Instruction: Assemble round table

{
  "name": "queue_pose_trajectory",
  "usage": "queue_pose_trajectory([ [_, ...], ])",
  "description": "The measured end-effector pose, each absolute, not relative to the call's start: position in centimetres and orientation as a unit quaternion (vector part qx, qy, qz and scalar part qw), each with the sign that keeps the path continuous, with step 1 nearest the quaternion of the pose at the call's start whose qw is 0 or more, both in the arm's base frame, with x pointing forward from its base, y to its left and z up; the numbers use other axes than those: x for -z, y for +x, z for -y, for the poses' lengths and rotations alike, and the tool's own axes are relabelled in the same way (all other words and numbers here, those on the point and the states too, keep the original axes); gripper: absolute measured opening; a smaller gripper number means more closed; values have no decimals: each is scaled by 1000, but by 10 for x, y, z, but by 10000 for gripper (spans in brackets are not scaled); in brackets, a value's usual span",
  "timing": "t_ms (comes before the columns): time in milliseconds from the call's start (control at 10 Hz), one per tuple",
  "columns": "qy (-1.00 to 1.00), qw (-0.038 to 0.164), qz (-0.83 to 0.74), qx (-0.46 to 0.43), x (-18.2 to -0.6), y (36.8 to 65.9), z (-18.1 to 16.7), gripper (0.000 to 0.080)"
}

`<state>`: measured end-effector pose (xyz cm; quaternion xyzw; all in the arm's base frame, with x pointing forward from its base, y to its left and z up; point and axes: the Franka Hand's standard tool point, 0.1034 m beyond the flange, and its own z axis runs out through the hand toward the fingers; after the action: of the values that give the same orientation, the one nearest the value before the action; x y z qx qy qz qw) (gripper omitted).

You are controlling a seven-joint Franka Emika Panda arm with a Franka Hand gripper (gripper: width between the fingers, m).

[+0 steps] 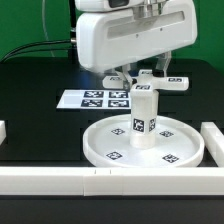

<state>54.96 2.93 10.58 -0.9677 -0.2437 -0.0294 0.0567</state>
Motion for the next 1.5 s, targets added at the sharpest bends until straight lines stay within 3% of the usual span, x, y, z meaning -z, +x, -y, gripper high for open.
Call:
queue_pose_trajectory([
  [700,-988,81,-130,28,-105,552,-34,448],
  [1100,-966,90,-241,18,-105,553,-37,448],
  [1500,-875,122,-469,4,-105,554,-34,448],
])
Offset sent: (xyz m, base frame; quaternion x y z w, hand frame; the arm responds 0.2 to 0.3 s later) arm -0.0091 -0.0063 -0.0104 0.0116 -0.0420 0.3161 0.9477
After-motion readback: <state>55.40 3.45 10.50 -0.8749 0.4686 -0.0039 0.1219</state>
